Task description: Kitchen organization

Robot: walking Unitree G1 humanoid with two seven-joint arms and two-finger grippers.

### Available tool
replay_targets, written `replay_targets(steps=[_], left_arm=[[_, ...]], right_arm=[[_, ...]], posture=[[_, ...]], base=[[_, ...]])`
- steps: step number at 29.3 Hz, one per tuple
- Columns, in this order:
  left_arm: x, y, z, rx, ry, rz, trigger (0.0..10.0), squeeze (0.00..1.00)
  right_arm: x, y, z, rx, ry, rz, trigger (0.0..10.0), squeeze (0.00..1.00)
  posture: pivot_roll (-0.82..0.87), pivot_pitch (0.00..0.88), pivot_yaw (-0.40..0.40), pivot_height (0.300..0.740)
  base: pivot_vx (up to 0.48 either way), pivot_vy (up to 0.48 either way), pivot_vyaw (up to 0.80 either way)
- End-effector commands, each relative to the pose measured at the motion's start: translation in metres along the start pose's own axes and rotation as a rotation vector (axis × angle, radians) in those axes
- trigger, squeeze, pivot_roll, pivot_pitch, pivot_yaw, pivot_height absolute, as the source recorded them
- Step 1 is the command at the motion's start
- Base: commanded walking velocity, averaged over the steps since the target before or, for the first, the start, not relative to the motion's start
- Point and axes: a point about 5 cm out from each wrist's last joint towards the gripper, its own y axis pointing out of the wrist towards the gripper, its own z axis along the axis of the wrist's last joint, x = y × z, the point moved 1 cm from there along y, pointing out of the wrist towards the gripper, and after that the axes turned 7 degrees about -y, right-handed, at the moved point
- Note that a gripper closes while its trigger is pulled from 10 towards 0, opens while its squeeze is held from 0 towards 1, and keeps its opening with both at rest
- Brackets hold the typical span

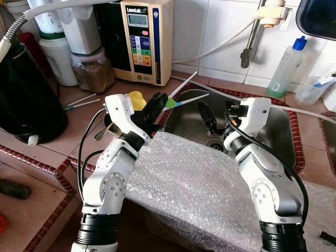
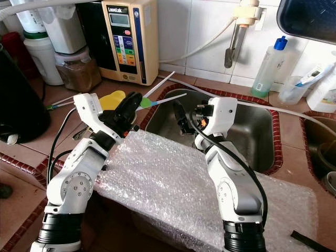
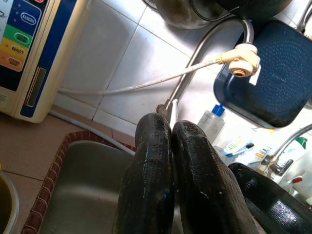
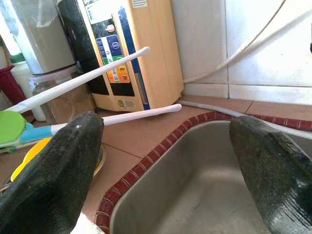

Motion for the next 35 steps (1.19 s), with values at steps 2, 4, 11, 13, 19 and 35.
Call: replay_targets(steps=[2, 4, 11, 13, 19, 35], left_arm=[[0.005, 0.0, 0.003, 0.004, 0.009, -0.019, 0.0, 0.0], [0.005, 0.0, 0.003, 0.004, 0.009, -0.019, 0.0, 0.0], [0.005, 0.0, 0.003, 0.004, 0.009, -0.019, 0.0, 0.0], [0.005, 0.0, 0.003, 0.004, 0.009, -0.019, 0.0, 0.0], [0.005, 0.0, 0.003, 0.004, 0.009, -0.019, 0.0, 0.0], [0.004, 0.001, -0.002, -0.011, 0.021, -0.008, 0.0, 0.0]], right_arm=[[0.002, 0.003, 0.003, 0.006, 0.0, -0.009, 10.0, 0.0], [0.002, 0.003, 0.003, 0.006, 0.0, -0.009, 10.0, 0.0], [0.002, 0.003, 0.003, 0.006, 0.0, -0.009, 10.0, 0.0], [0.002, 0.003, 0.003, 0.006, 0.0, -0.009, 10.0, 0.0], [0.002, 0.003, 0.003, 0.006, 0.0, -0.009, 10.0, 0.0], [-0.015, 0.001, -0.007, -0.001, 0.103, 0.038, 10.0, 0.0]], posture=[[-0.03, 0.0, 0.037, 0.74], [-0.03, 0.0, 0.037, 0.74], [-0.03, 0.0, 0.037, 0.74], [-0.03, 0.0, 0.037, 0.74], [-0.03, 0.0, 0.037, 0.74], [0.02, 0.0, 0.054, 0.74]], base=[[0.0, 0.0, 0.0], [0.0, 0.0, 0.0], [0.0, 0.0, 0.0], [0.0, 0.0, 0.0], [0.0, 0.0, 0.0], [0.0, 0.0, 0.0]])
